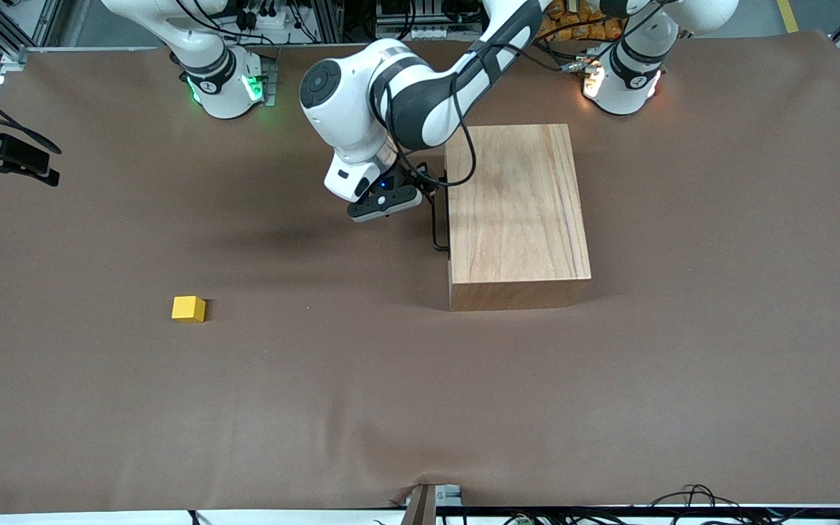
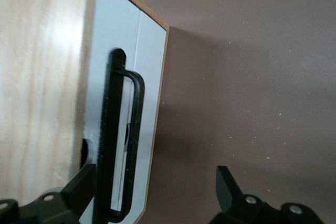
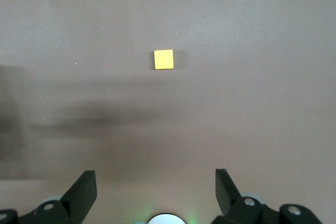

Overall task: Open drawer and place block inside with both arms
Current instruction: 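Lower the left gripper and hook the black drawer handle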

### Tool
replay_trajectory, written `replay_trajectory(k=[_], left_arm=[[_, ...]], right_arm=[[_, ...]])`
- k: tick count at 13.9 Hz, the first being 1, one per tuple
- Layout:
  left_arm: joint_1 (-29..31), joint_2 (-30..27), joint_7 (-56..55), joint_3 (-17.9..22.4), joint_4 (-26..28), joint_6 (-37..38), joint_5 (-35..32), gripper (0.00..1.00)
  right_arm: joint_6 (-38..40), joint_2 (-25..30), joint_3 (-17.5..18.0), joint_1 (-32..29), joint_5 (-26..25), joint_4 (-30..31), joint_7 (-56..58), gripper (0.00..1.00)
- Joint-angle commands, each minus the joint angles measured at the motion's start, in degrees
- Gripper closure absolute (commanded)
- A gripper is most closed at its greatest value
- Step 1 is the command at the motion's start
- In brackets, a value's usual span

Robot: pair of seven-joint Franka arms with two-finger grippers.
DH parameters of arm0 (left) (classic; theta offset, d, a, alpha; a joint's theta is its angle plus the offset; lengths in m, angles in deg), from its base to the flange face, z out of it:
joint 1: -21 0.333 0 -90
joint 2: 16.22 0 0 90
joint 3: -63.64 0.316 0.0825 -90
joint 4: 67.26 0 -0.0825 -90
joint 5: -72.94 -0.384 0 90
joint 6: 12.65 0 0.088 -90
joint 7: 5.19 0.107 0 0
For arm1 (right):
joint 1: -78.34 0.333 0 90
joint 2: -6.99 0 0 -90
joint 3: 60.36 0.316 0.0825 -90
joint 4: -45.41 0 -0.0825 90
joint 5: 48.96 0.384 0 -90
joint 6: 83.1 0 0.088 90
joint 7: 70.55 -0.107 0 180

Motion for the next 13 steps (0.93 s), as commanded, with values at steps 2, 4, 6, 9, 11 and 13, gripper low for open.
replay_trajectory(k=[2,4,6,9,11,13], left_arm=[[-3.4,2.23,-0.05,1.75,-1.84,1.21,-2.16,0.0],[-3.77,3.11,-0.05,1.93,-1.84,1.74,-2.43,0.0],[-3.77,3.55,-0.05,1.84,-1.66,3.14,-2.43,0.0],[-3.68,4.43,-0.05,1.84,-1.4,5.07,-2.43,0.0],[-3.5,4.52,0.04,1.75,-1.14,5.25,-2.43,0.0],[-3.41,5.48,0.13,1.75,-1.22,4.99,-2.34,0.0]], right_arm=[[0.28,-0.17,0.64,-0.93,-0.4,-0.88,0.04,0.0],[0.28,-0.17,0.64,-0.84,-0.31,-0.88,0.04,0.0],[0.19,-0.17,0.64,-0.84,-0.31,-0.88,0.04,0.0],[0.19,-0.17,0.64,-0.76,-0.22,-0.88,0.04,0.0],[0.19,-0.17,0.64,-0.75,-0.22,-0.88,0.04,0.0],[0.28,-0.25,0.64,-0.49,-0.22,-0.88,0.04,0.0]])
